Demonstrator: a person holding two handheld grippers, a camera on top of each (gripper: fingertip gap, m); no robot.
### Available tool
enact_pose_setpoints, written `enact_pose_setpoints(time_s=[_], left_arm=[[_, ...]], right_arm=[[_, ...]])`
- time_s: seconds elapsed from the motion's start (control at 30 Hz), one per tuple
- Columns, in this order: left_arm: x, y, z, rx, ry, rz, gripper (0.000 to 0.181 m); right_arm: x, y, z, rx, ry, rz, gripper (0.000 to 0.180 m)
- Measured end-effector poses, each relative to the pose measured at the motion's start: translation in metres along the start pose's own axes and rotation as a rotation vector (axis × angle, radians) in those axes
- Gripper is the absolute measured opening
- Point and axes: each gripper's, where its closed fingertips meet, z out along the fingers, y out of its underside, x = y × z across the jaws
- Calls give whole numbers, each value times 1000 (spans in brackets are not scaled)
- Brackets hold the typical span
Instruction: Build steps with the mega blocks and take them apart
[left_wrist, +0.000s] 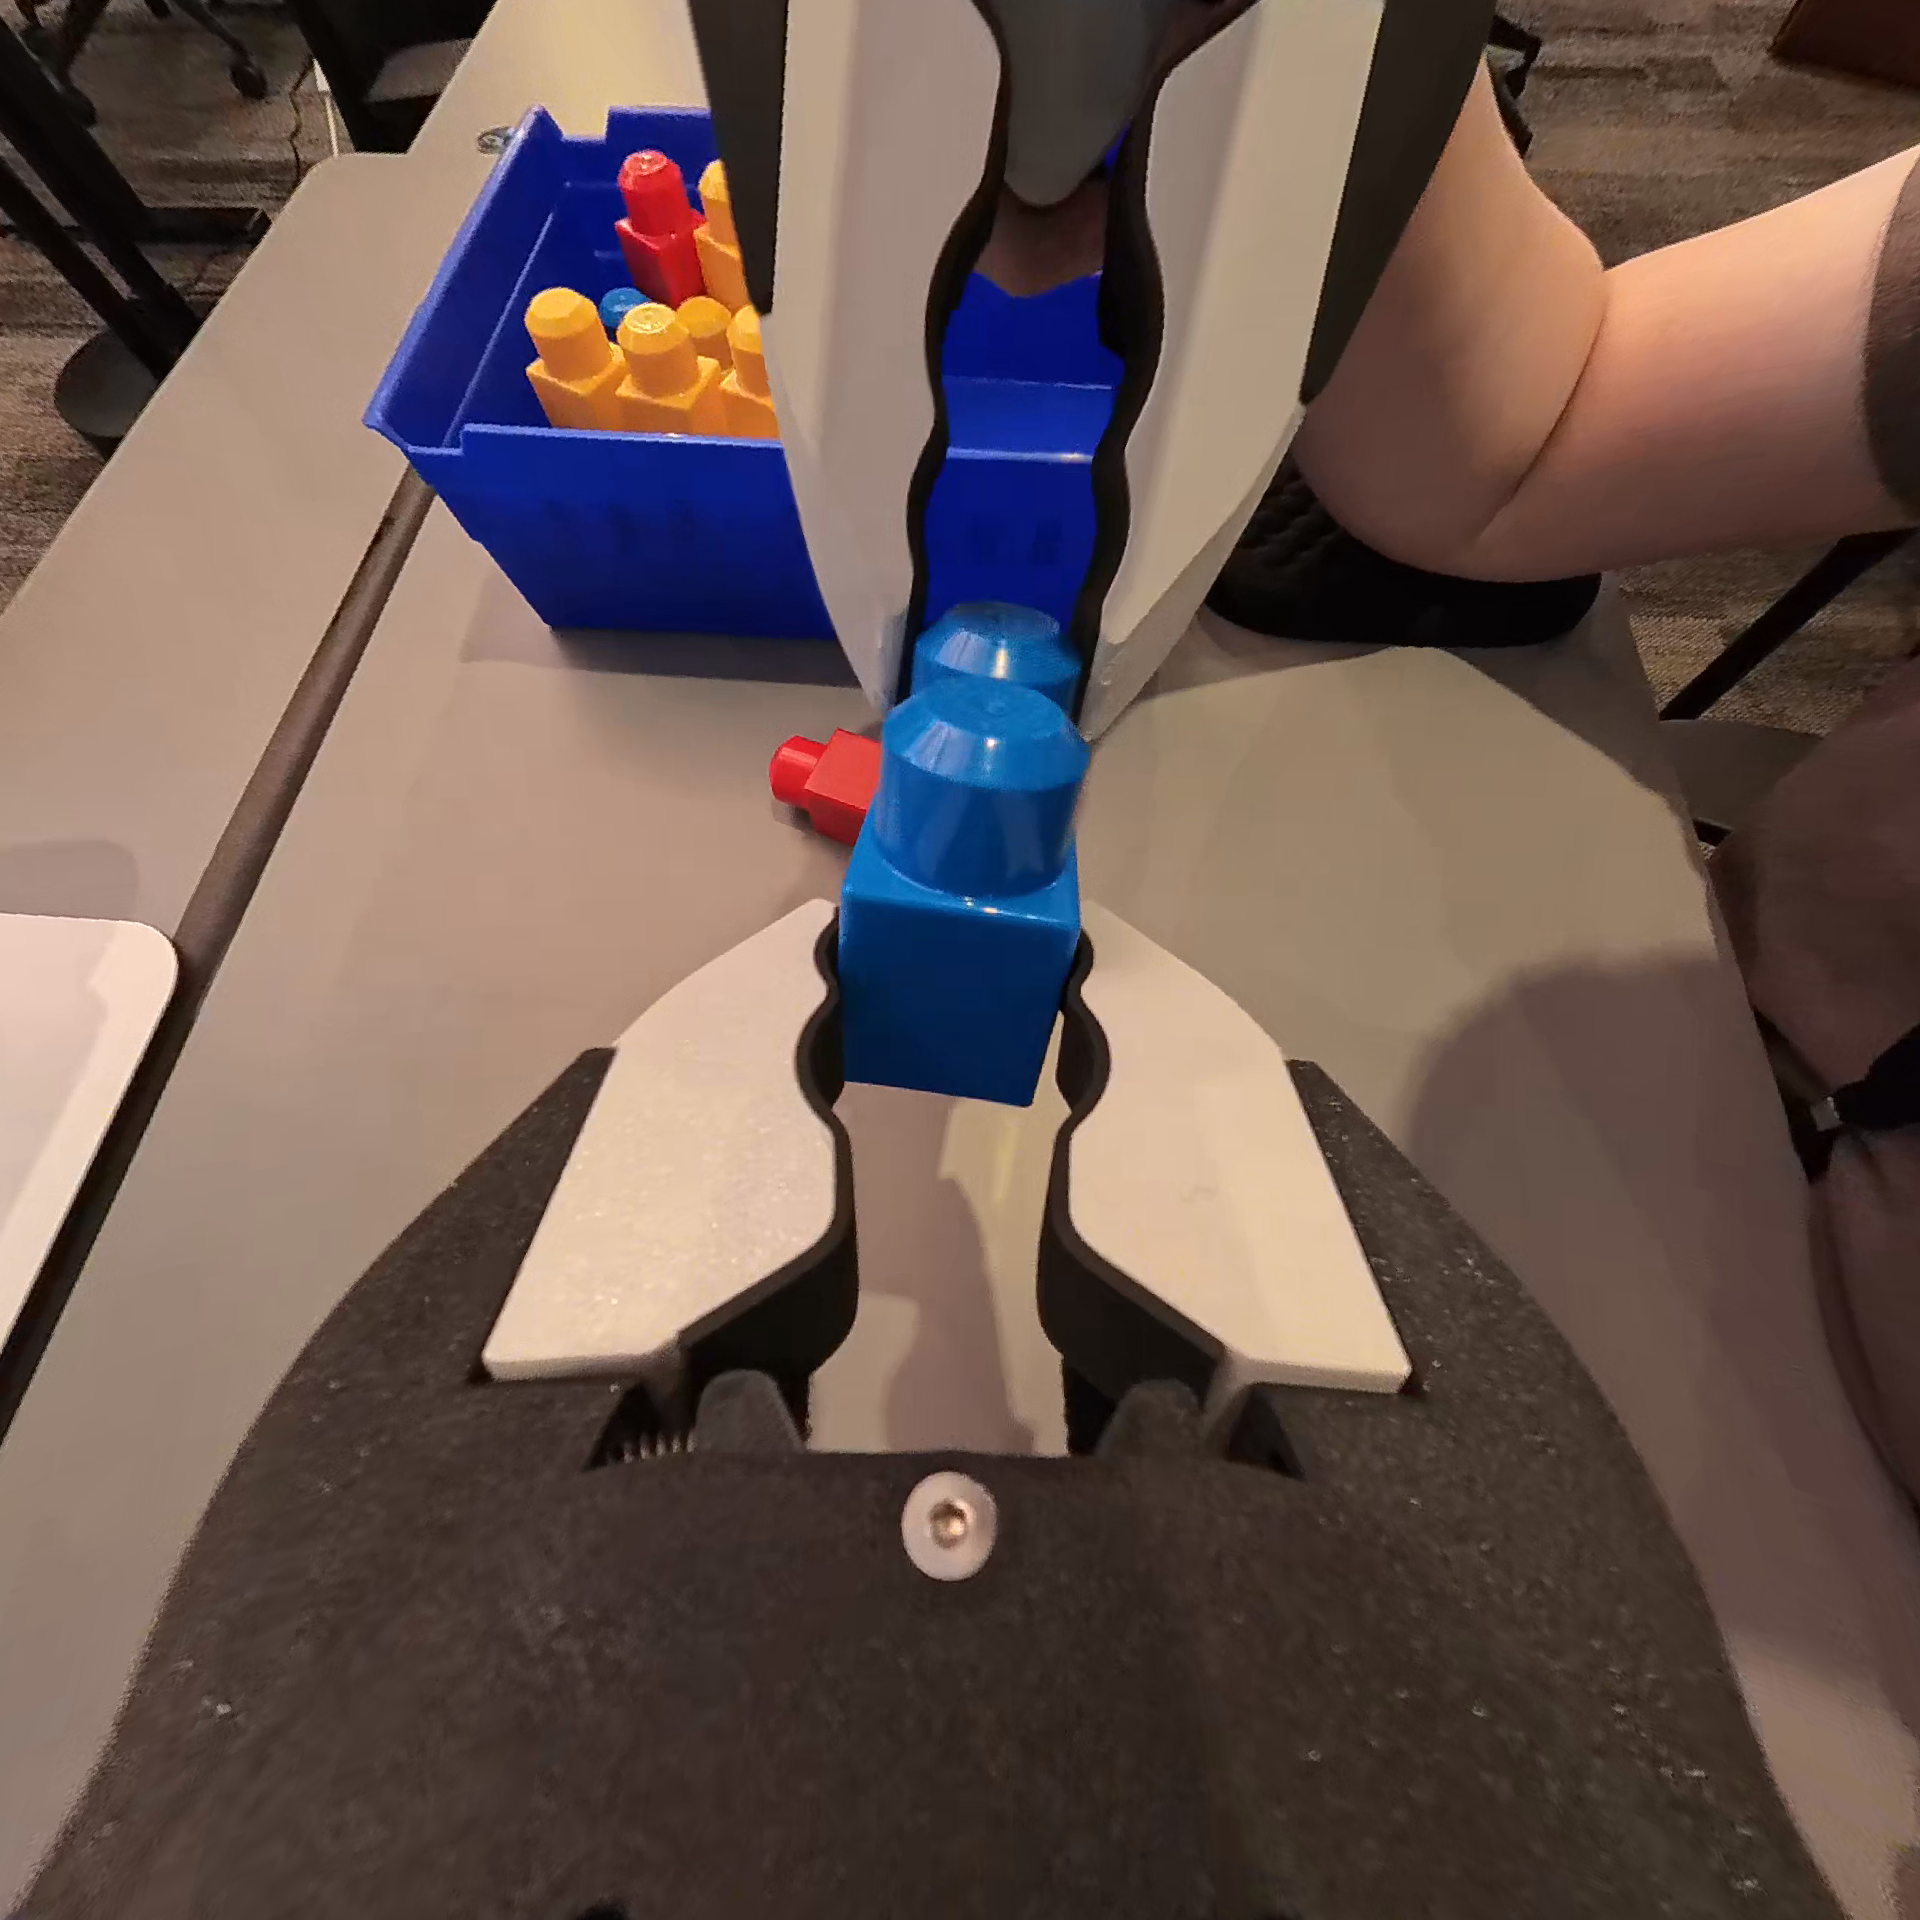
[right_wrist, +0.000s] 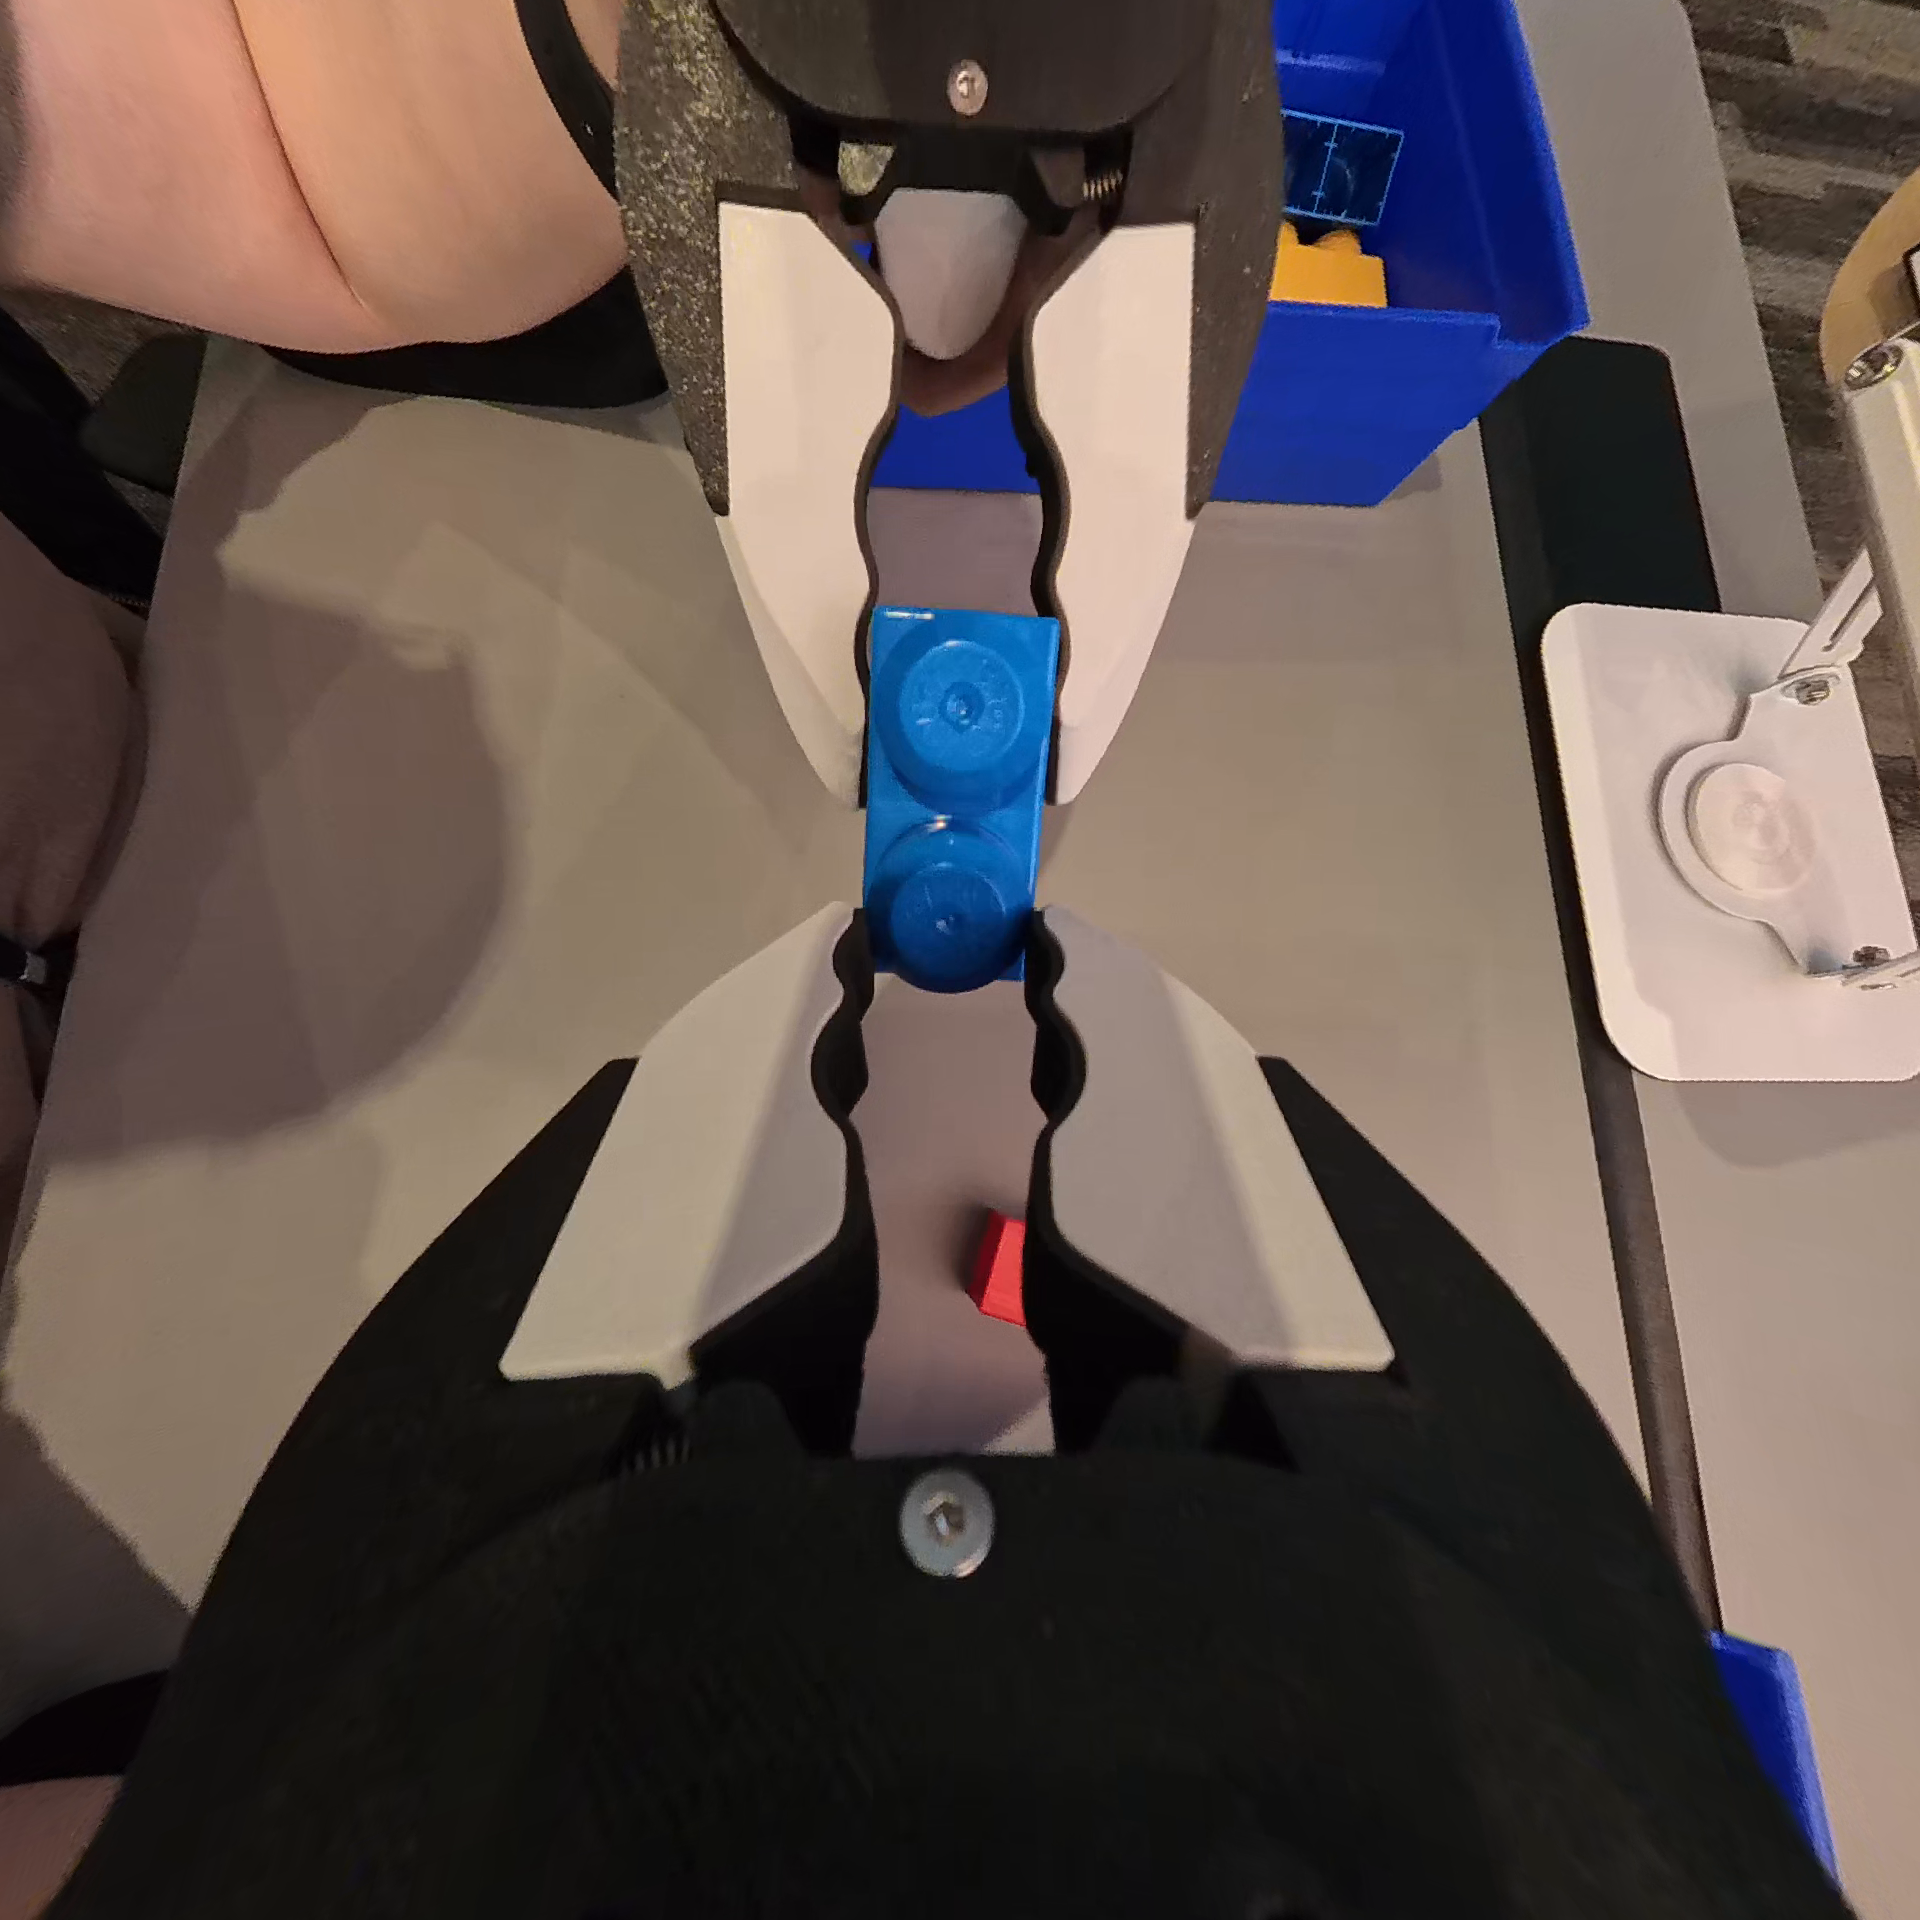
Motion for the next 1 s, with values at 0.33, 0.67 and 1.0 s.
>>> enact_pose_setpoints(time_s=[0.33, 0.67, 1.0], left_arm=[[-26, -23, -36, 150, -141, -9, 37], [-47, -33, -96, 238, -302, -31, 37], [-43, -38, -112, 257, -326, -8, 37]], right_arm=[[38, -14, -35, 179, 204, 114, 41], [51, 143, -1, -520, 168, 717, 9], [41, 186, 20, -783, 173, 752, 2]])
